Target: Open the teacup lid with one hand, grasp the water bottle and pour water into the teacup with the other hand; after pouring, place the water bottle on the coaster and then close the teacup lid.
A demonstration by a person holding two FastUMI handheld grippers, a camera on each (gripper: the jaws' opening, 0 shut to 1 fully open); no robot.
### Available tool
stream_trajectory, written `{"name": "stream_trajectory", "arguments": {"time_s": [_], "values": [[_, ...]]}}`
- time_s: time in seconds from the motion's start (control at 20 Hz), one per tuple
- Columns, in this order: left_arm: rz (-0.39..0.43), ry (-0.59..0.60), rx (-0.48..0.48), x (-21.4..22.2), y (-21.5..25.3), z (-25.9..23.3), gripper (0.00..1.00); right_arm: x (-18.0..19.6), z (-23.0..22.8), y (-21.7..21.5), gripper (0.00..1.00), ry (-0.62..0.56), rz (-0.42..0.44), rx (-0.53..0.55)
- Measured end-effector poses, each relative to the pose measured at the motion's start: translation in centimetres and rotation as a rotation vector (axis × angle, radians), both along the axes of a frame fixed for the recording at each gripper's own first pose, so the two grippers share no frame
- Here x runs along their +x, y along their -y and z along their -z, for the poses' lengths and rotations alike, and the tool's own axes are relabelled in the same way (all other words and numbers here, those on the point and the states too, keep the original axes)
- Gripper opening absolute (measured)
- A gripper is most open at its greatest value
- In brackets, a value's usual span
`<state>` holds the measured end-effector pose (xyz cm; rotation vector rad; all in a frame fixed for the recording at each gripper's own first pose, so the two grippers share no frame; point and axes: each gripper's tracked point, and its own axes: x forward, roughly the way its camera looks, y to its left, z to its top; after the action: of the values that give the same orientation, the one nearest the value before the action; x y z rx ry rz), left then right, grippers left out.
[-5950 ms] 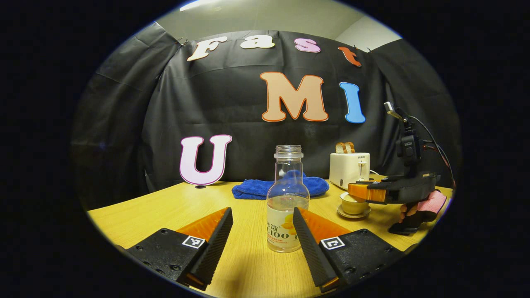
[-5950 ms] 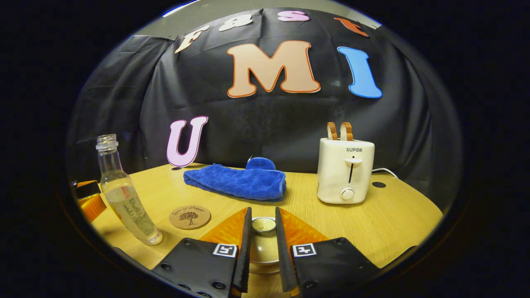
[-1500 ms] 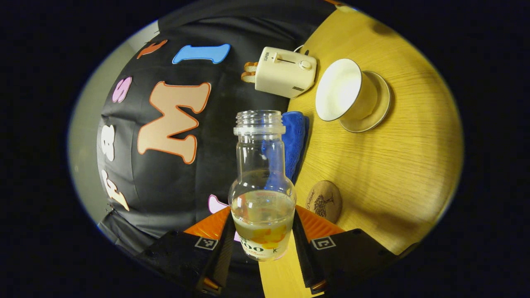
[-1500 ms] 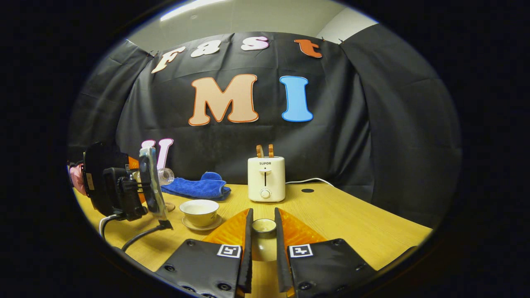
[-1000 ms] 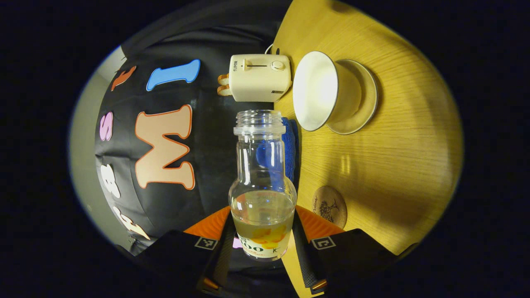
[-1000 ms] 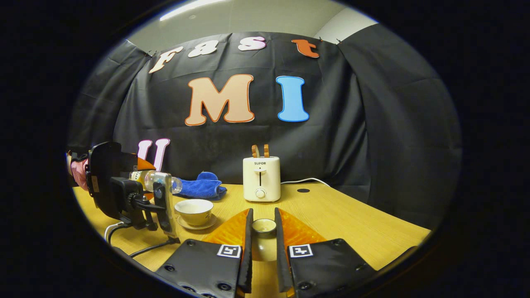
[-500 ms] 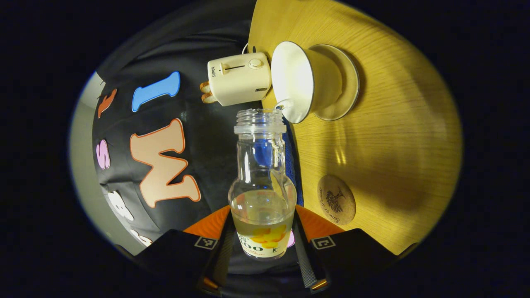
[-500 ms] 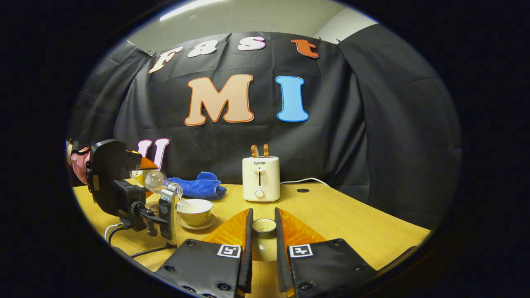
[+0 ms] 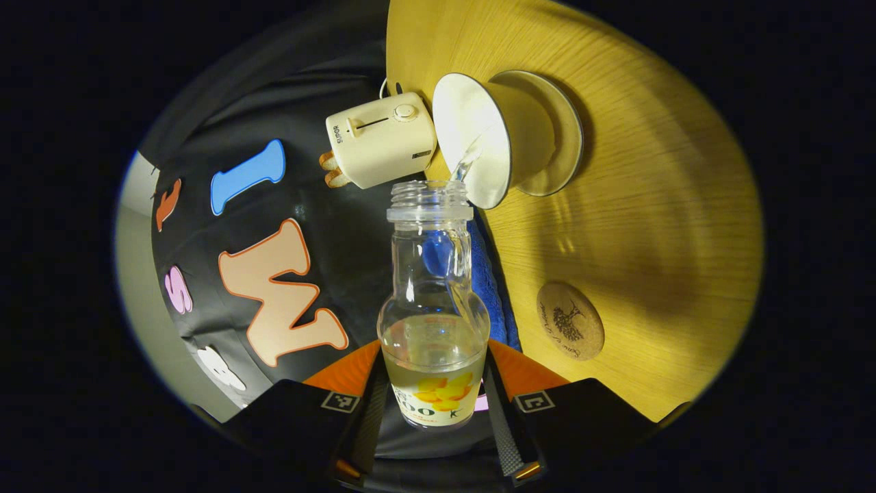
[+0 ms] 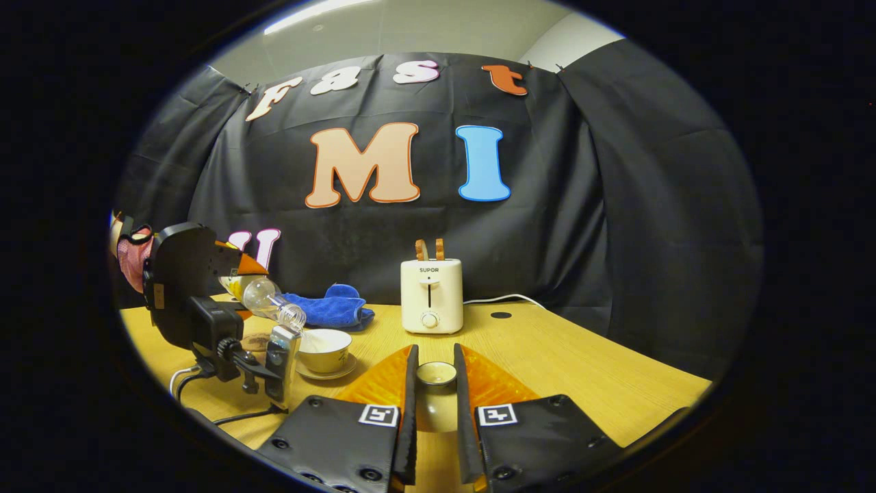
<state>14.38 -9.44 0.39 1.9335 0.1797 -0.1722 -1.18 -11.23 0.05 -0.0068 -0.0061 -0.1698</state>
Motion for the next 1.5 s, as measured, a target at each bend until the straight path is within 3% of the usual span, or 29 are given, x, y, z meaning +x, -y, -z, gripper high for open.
{"name": "stream_trajectory", "arguments": {"time_s": [0.6,0.9,1.2,1.3,1.5], "values": [[0.06,0.051,0.197,0.1,1.0,-3.9,0.66,0.0,0.0,0.0,0.28,-0.001,0.0,-0.001],[0.074,0.058,0.172,0.1,1.5,-4.2,0.66,0.0,0.0,0.1,0.27,0.0,0.006,-0.001],[0.038,0.02,-0.143,-0.3,0.5,-1.6,0.66,0.1,0.0,0.0,0.28,0.0,-0.005,-0.001],[0.025,0.014,-0.311,-0.5,0.3,-1.2,0.66,0.1,0.1,0.0,0.28,0.0,-0.006,0.0],[-0.055,-0.033,-0.745,-1.2,0.1,0.1,0.65,0.1,-0.1,0.0,0.28,0.0,-0.008,-0.001]]}}
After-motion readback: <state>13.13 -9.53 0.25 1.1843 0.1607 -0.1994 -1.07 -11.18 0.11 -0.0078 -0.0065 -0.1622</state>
